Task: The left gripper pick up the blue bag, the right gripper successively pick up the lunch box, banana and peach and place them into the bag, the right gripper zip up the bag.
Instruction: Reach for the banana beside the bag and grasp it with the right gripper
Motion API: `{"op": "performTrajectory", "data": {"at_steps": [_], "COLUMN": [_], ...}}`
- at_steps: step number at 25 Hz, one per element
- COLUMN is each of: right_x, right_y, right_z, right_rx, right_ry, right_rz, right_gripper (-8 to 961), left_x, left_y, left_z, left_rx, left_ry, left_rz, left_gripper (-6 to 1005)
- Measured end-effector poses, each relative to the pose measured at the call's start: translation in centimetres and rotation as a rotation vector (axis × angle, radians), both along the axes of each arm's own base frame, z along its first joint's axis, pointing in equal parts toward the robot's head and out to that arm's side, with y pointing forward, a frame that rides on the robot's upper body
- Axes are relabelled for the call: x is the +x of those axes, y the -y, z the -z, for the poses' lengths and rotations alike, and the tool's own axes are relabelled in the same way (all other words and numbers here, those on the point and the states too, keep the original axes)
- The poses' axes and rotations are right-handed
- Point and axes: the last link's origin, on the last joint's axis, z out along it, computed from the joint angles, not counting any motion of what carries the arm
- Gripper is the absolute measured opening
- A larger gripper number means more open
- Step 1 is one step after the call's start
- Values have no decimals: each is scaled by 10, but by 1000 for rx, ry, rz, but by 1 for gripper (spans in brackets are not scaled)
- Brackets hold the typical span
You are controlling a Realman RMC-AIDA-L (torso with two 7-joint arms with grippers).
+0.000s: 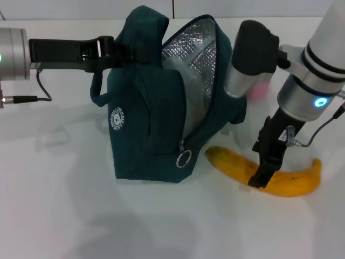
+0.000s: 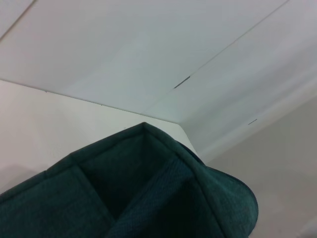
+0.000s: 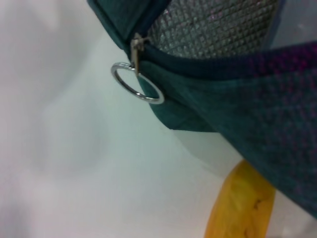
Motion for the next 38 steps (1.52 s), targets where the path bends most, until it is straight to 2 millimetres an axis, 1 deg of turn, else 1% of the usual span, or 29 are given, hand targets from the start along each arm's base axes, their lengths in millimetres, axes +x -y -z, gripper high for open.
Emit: {"op": "performTrajectory", "data": {"at_steps": [6,22,35,38], "right_x": [2,5,8,9], "right_y": [1,2,3,3], "right_z": [5,9,12,12], "right_rx": [-7,-16,-29,-30], "right_ry": [4,29,61,64], "right_rz": [-5,-18,-16,-13], "right_gripper": [833,809,634,574], "left_x": [1,2,2,2], "left_y": [0,-1,-3,-3], "left_z": [0,0,-1,-1], "left_rx": [0,1,12,15], "left_ry": [1,0,0,-1], "left_rz": [1,5,6,11], "left_gripper": [49,48,48,48]}}
